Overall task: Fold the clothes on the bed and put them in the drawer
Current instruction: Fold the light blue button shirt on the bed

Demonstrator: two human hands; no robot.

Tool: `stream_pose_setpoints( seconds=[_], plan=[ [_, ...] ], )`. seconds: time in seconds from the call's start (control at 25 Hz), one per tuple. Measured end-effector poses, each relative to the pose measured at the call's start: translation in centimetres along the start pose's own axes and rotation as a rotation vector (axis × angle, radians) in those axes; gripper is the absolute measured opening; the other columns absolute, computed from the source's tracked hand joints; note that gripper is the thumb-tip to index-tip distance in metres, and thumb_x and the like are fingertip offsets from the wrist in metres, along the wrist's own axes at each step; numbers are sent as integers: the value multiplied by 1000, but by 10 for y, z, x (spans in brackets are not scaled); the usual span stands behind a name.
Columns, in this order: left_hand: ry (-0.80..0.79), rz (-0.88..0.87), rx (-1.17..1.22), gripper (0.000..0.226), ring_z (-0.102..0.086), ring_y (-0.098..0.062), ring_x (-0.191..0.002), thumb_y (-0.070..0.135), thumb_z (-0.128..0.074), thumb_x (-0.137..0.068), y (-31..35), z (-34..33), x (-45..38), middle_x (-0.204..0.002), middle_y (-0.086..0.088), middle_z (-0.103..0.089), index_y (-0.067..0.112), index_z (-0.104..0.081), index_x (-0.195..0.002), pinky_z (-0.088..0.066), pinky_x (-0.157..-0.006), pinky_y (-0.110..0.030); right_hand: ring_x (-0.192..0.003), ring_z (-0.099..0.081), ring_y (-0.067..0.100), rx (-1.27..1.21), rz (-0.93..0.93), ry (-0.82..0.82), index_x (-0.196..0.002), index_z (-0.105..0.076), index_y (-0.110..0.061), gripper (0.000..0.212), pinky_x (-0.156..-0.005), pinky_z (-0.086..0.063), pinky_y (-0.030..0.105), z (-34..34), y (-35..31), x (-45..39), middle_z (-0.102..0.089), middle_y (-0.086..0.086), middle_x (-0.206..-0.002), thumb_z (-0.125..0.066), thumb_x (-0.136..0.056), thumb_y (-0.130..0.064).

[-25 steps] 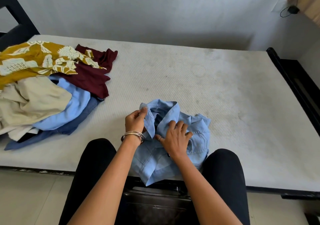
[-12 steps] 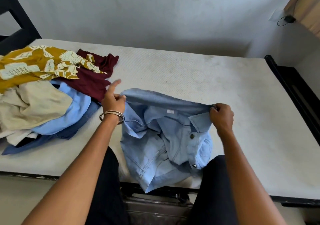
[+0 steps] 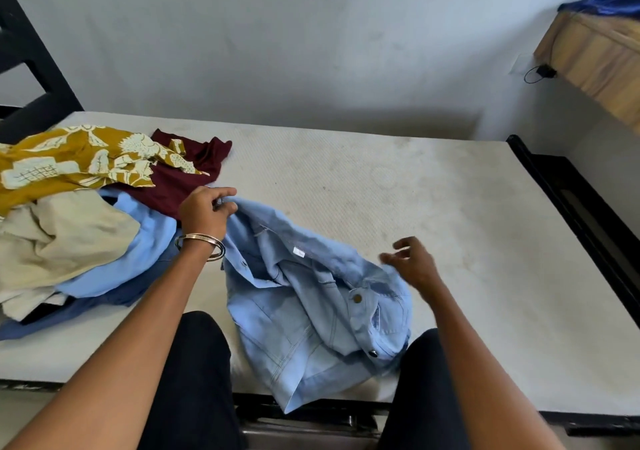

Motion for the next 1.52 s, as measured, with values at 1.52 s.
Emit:
stream_pose_setpoints(
  seconds=[1.52],
  plan=[
    [-76,388,284,32,-65,-21,-77,9,-84,-69,6,-53,66,-81,-4,-70,13,-71,-98,-49,-71,-26,-73,-63,35,34,252,398,-125,-53,-13,30,-57,-39,35,-43,-43,44,-67,17,-85,-57,-95,-13]
  ],
)
Point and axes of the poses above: each hand's wrist, its own x-axis away from the middle knuckle, its own z-axis out of the back of the hand, y = z × x, the point moved 4 cm from there along -x, towards the middle knuckle
